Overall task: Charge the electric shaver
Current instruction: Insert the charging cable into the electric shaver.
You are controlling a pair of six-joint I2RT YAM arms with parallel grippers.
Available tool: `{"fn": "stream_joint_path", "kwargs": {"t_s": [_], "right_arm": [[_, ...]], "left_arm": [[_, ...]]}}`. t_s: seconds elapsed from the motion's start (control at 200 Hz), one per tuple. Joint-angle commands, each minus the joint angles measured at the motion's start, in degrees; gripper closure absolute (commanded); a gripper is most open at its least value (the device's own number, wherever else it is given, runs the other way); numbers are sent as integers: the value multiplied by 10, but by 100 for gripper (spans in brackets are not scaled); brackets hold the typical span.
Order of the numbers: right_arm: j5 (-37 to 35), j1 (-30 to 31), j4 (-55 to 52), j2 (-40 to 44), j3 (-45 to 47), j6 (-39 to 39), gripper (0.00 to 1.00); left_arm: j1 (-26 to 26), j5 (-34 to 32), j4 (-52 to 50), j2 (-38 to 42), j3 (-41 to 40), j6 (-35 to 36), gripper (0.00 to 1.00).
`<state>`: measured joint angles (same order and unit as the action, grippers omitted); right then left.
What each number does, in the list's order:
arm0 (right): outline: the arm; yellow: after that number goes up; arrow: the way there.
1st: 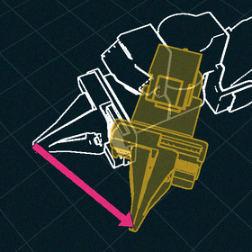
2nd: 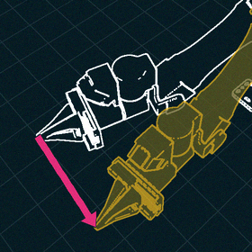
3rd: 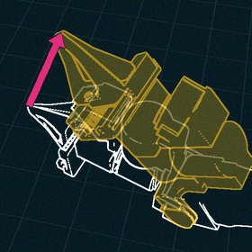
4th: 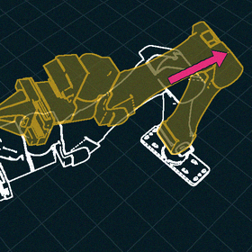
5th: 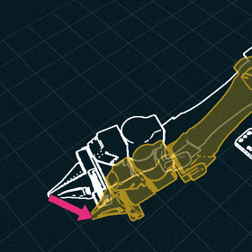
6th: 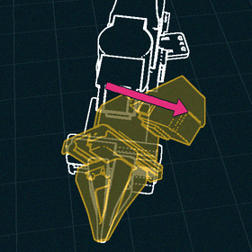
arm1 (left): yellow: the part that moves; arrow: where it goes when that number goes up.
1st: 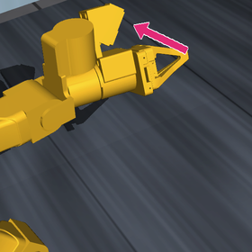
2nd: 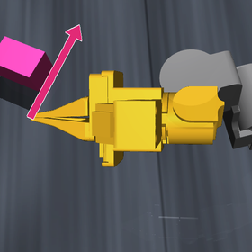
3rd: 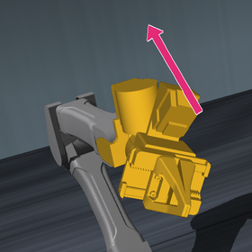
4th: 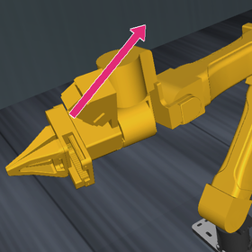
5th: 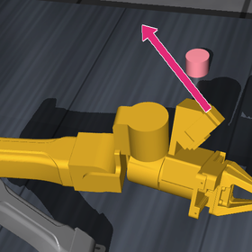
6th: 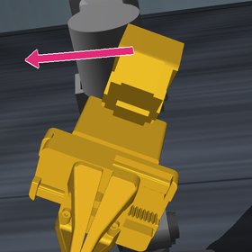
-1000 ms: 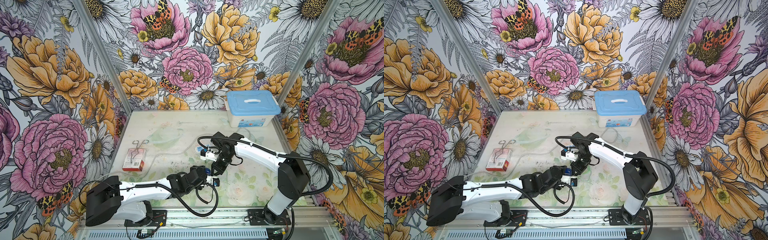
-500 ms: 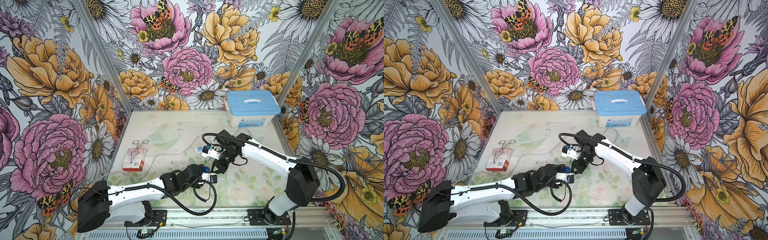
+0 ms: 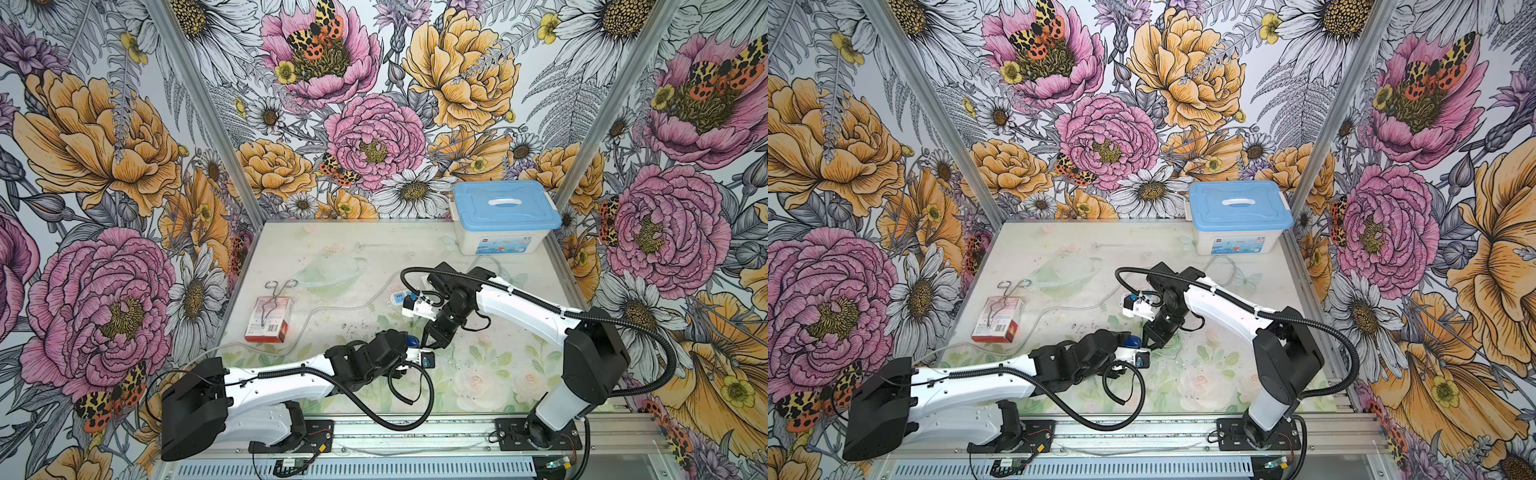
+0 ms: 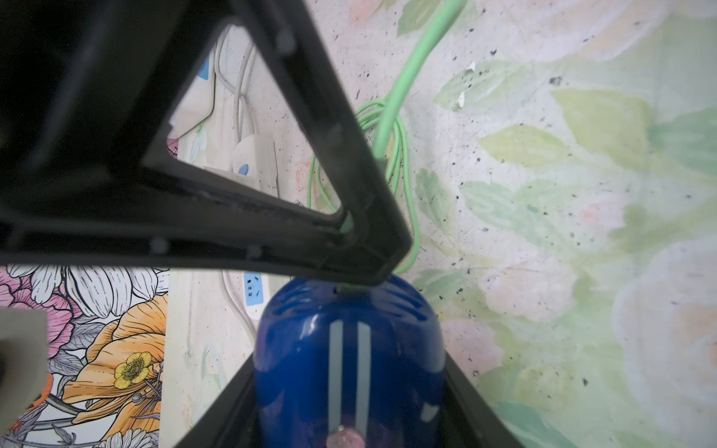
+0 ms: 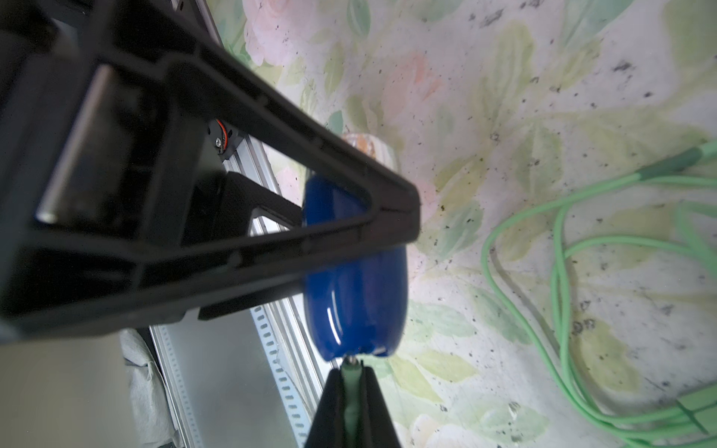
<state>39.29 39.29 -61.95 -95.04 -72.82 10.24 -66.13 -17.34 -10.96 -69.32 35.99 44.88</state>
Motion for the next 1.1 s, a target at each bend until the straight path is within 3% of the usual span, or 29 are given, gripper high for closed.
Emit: {"fn": "stream_joint_path", "kwargs": {"t_s": [0.0, 0.796, 1.096], "right_arm": [[83, 16, 216, -18, -58, 18, 100], [105, 25, 224, -51, -85, 44, 100], [35, 12, 227, -18, -54, 4, 100]], "left_arm": [[-36, 177, 251, 10, 66, -16, 100], [-47, 207, 322, -5, 83, -26, 100], [-30, 142, 239, 9, 62, -25, 100]]}}
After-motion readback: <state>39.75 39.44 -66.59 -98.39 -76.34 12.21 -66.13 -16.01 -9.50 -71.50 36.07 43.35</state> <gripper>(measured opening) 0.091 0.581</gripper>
